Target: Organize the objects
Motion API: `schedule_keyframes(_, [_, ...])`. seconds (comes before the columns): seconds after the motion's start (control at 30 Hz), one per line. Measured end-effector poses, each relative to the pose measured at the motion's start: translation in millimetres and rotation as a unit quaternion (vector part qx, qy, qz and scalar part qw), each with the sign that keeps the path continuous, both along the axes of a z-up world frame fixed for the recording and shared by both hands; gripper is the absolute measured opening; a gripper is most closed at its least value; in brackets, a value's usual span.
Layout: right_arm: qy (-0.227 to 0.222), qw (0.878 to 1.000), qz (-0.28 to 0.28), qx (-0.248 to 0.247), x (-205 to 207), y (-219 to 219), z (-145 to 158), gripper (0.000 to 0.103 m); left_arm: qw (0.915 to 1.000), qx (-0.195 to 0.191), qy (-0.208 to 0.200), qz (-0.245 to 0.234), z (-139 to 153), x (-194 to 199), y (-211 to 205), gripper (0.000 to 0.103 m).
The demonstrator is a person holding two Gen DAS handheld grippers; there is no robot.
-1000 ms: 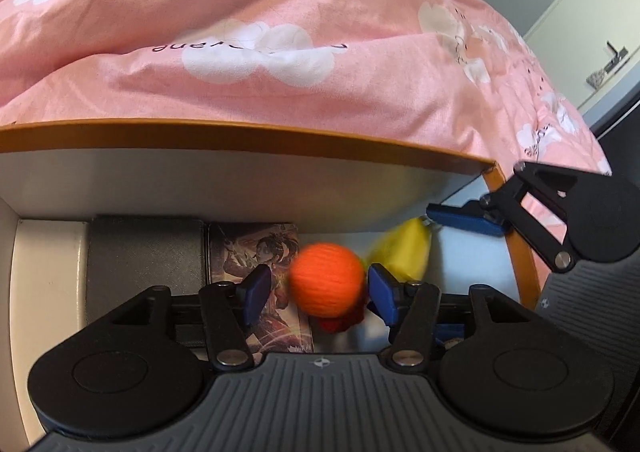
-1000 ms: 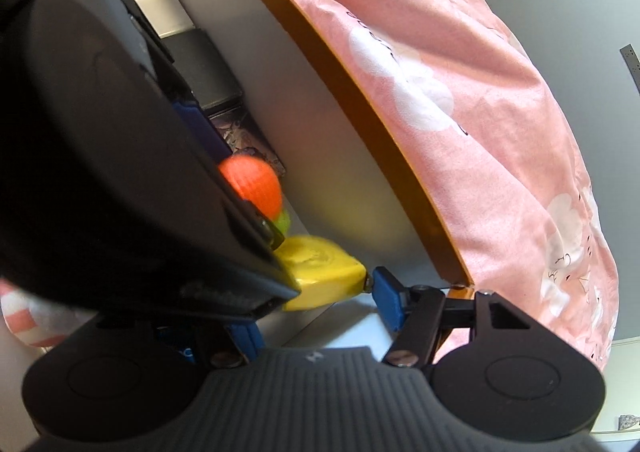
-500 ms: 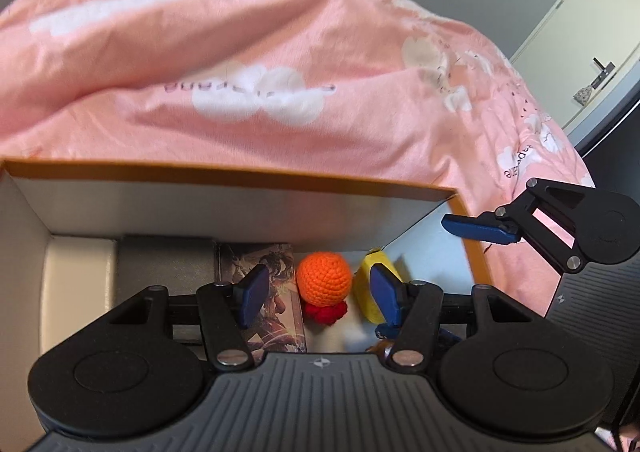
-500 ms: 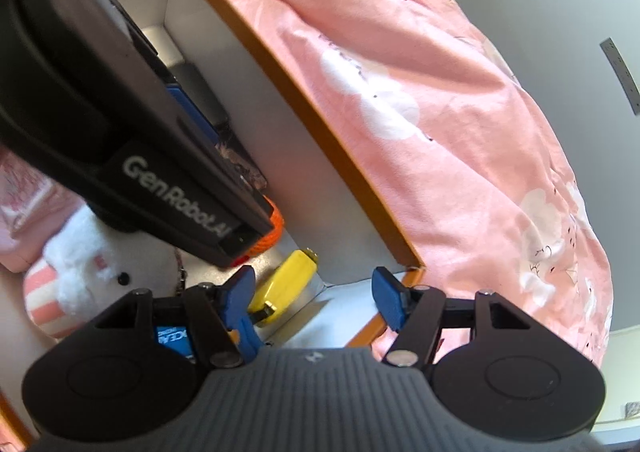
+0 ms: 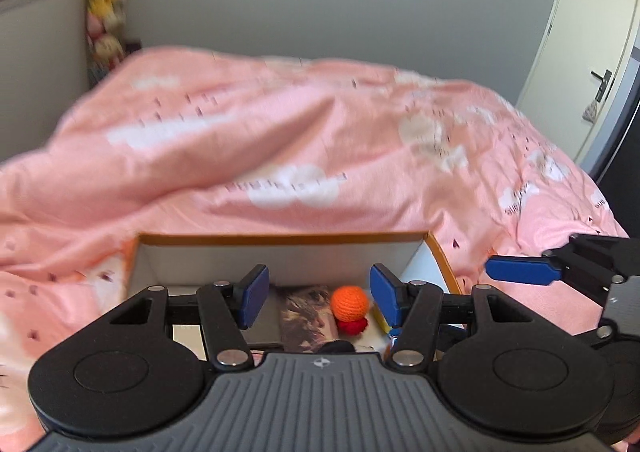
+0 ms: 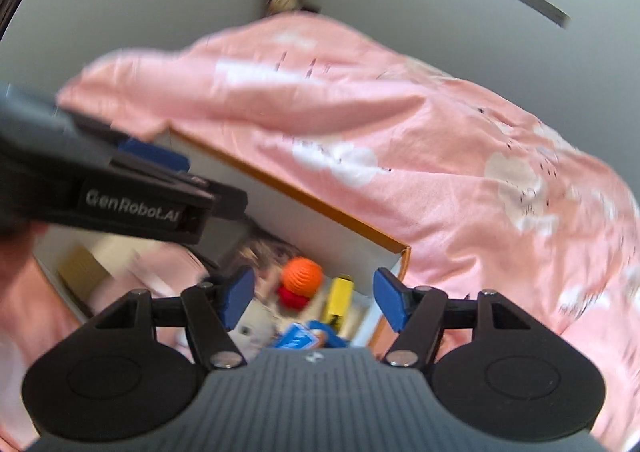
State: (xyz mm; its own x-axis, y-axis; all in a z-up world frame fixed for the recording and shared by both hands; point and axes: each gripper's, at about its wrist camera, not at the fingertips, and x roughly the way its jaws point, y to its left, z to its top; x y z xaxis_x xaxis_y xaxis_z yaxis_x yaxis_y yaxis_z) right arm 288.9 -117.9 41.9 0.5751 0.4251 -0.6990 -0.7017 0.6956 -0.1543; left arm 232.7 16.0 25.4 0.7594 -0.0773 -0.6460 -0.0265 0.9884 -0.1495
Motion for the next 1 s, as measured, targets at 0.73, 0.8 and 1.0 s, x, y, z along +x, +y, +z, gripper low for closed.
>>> schedule_keyframes(0.73, [-0.067,0.962,-0.175,0.200,-134,-57,-1,0.089,0.9826,0.094,-0.127,0.097,7,-129,-3,0.089])
schedule_keyframes(0.8, [-0.064,0.960,-0.182,0.203,-138,-59,-7,0.089,0.9844,0.094,-0.110,0.099,-5,-130,0,0.089])
schedule_keyframes(1.0, [-0.055,0.966,-0.177,0.181,-145,-54,-27,0.089,0.9865,0.093,-0.087,0.103,-25,-136,3,0.089])
